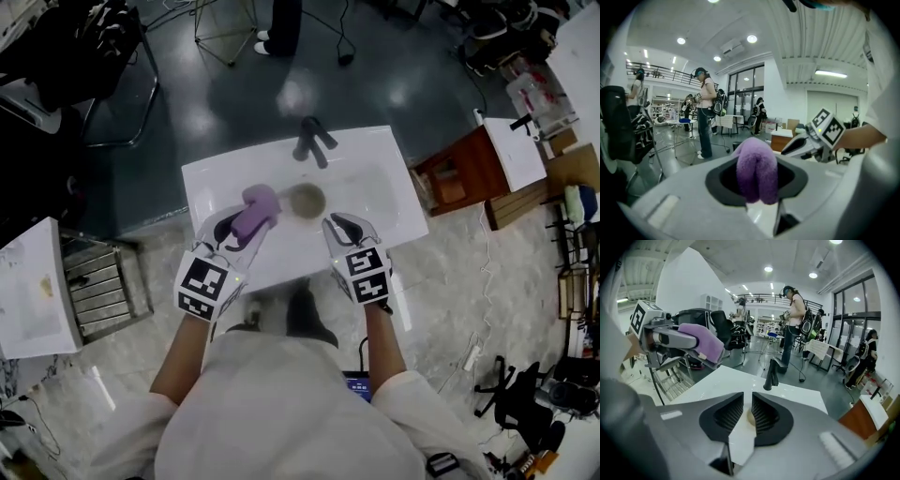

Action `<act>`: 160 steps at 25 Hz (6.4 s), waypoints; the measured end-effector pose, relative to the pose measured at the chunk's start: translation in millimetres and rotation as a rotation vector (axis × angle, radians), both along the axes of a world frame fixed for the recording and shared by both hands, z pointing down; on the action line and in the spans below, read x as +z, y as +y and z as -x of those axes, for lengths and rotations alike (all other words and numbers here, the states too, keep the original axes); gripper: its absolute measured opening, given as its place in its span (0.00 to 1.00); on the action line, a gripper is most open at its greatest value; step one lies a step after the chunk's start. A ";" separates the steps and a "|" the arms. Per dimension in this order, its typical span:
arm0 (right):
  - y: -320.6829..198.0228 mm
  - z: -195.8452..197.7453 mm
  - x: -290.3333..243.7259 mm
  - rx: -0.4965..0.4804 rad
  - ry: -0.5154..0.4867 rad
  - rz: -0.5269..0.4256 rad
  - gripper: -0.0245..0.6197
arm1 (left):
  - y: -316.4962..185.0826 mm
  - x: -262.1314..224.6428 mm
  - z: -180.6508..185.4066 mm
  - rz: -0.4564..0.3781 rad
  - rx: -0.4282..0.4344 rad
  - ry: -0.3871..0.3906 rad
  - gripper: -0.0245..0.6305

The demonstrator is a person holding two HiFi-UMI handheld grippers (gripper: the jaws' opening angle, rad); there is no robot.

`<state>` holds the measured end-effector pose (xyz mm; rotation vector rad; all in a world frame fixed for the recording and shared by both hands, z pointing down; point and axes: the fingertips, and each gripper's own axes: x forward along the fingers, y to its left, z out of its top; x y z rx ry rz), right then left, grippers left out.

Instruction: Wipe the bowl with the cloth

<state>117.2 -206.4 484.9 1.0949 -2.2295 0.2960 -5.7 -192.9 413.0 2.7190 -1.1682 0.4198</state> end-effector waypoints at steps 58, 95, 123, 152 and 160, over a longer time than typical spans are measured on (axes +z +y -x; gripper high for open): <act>-90.0 13.1 334.1 -0.557 0.614 0.339 0.09 | -35.2 140.2 12.7 0.292 -0.403 -0.032 0.22; 24.7 59.7 13.6 -0.070 -0.521 0.275 0.06 | 39.2 0.0 -26.8 -0.108 0.194 0.004 0.22; 174.8 64.9 -86.5 -0.626 -0.533 0.010 0.08 | 77.2 -55.7 -64.8 -0.098 0.414 0.047 0.22; 172.2 70.5 -159.1 -0.614 -0.966 -0.132 0.07 | 120.3 -10.3 -41.4 0.056 0.531 0.220 0.22; 122.8 70.3 -132.9 -0.293 -0.941 -0.115 0.06 | 131.6 -9.2 -43.0 0.082 0.552 0.240 0.22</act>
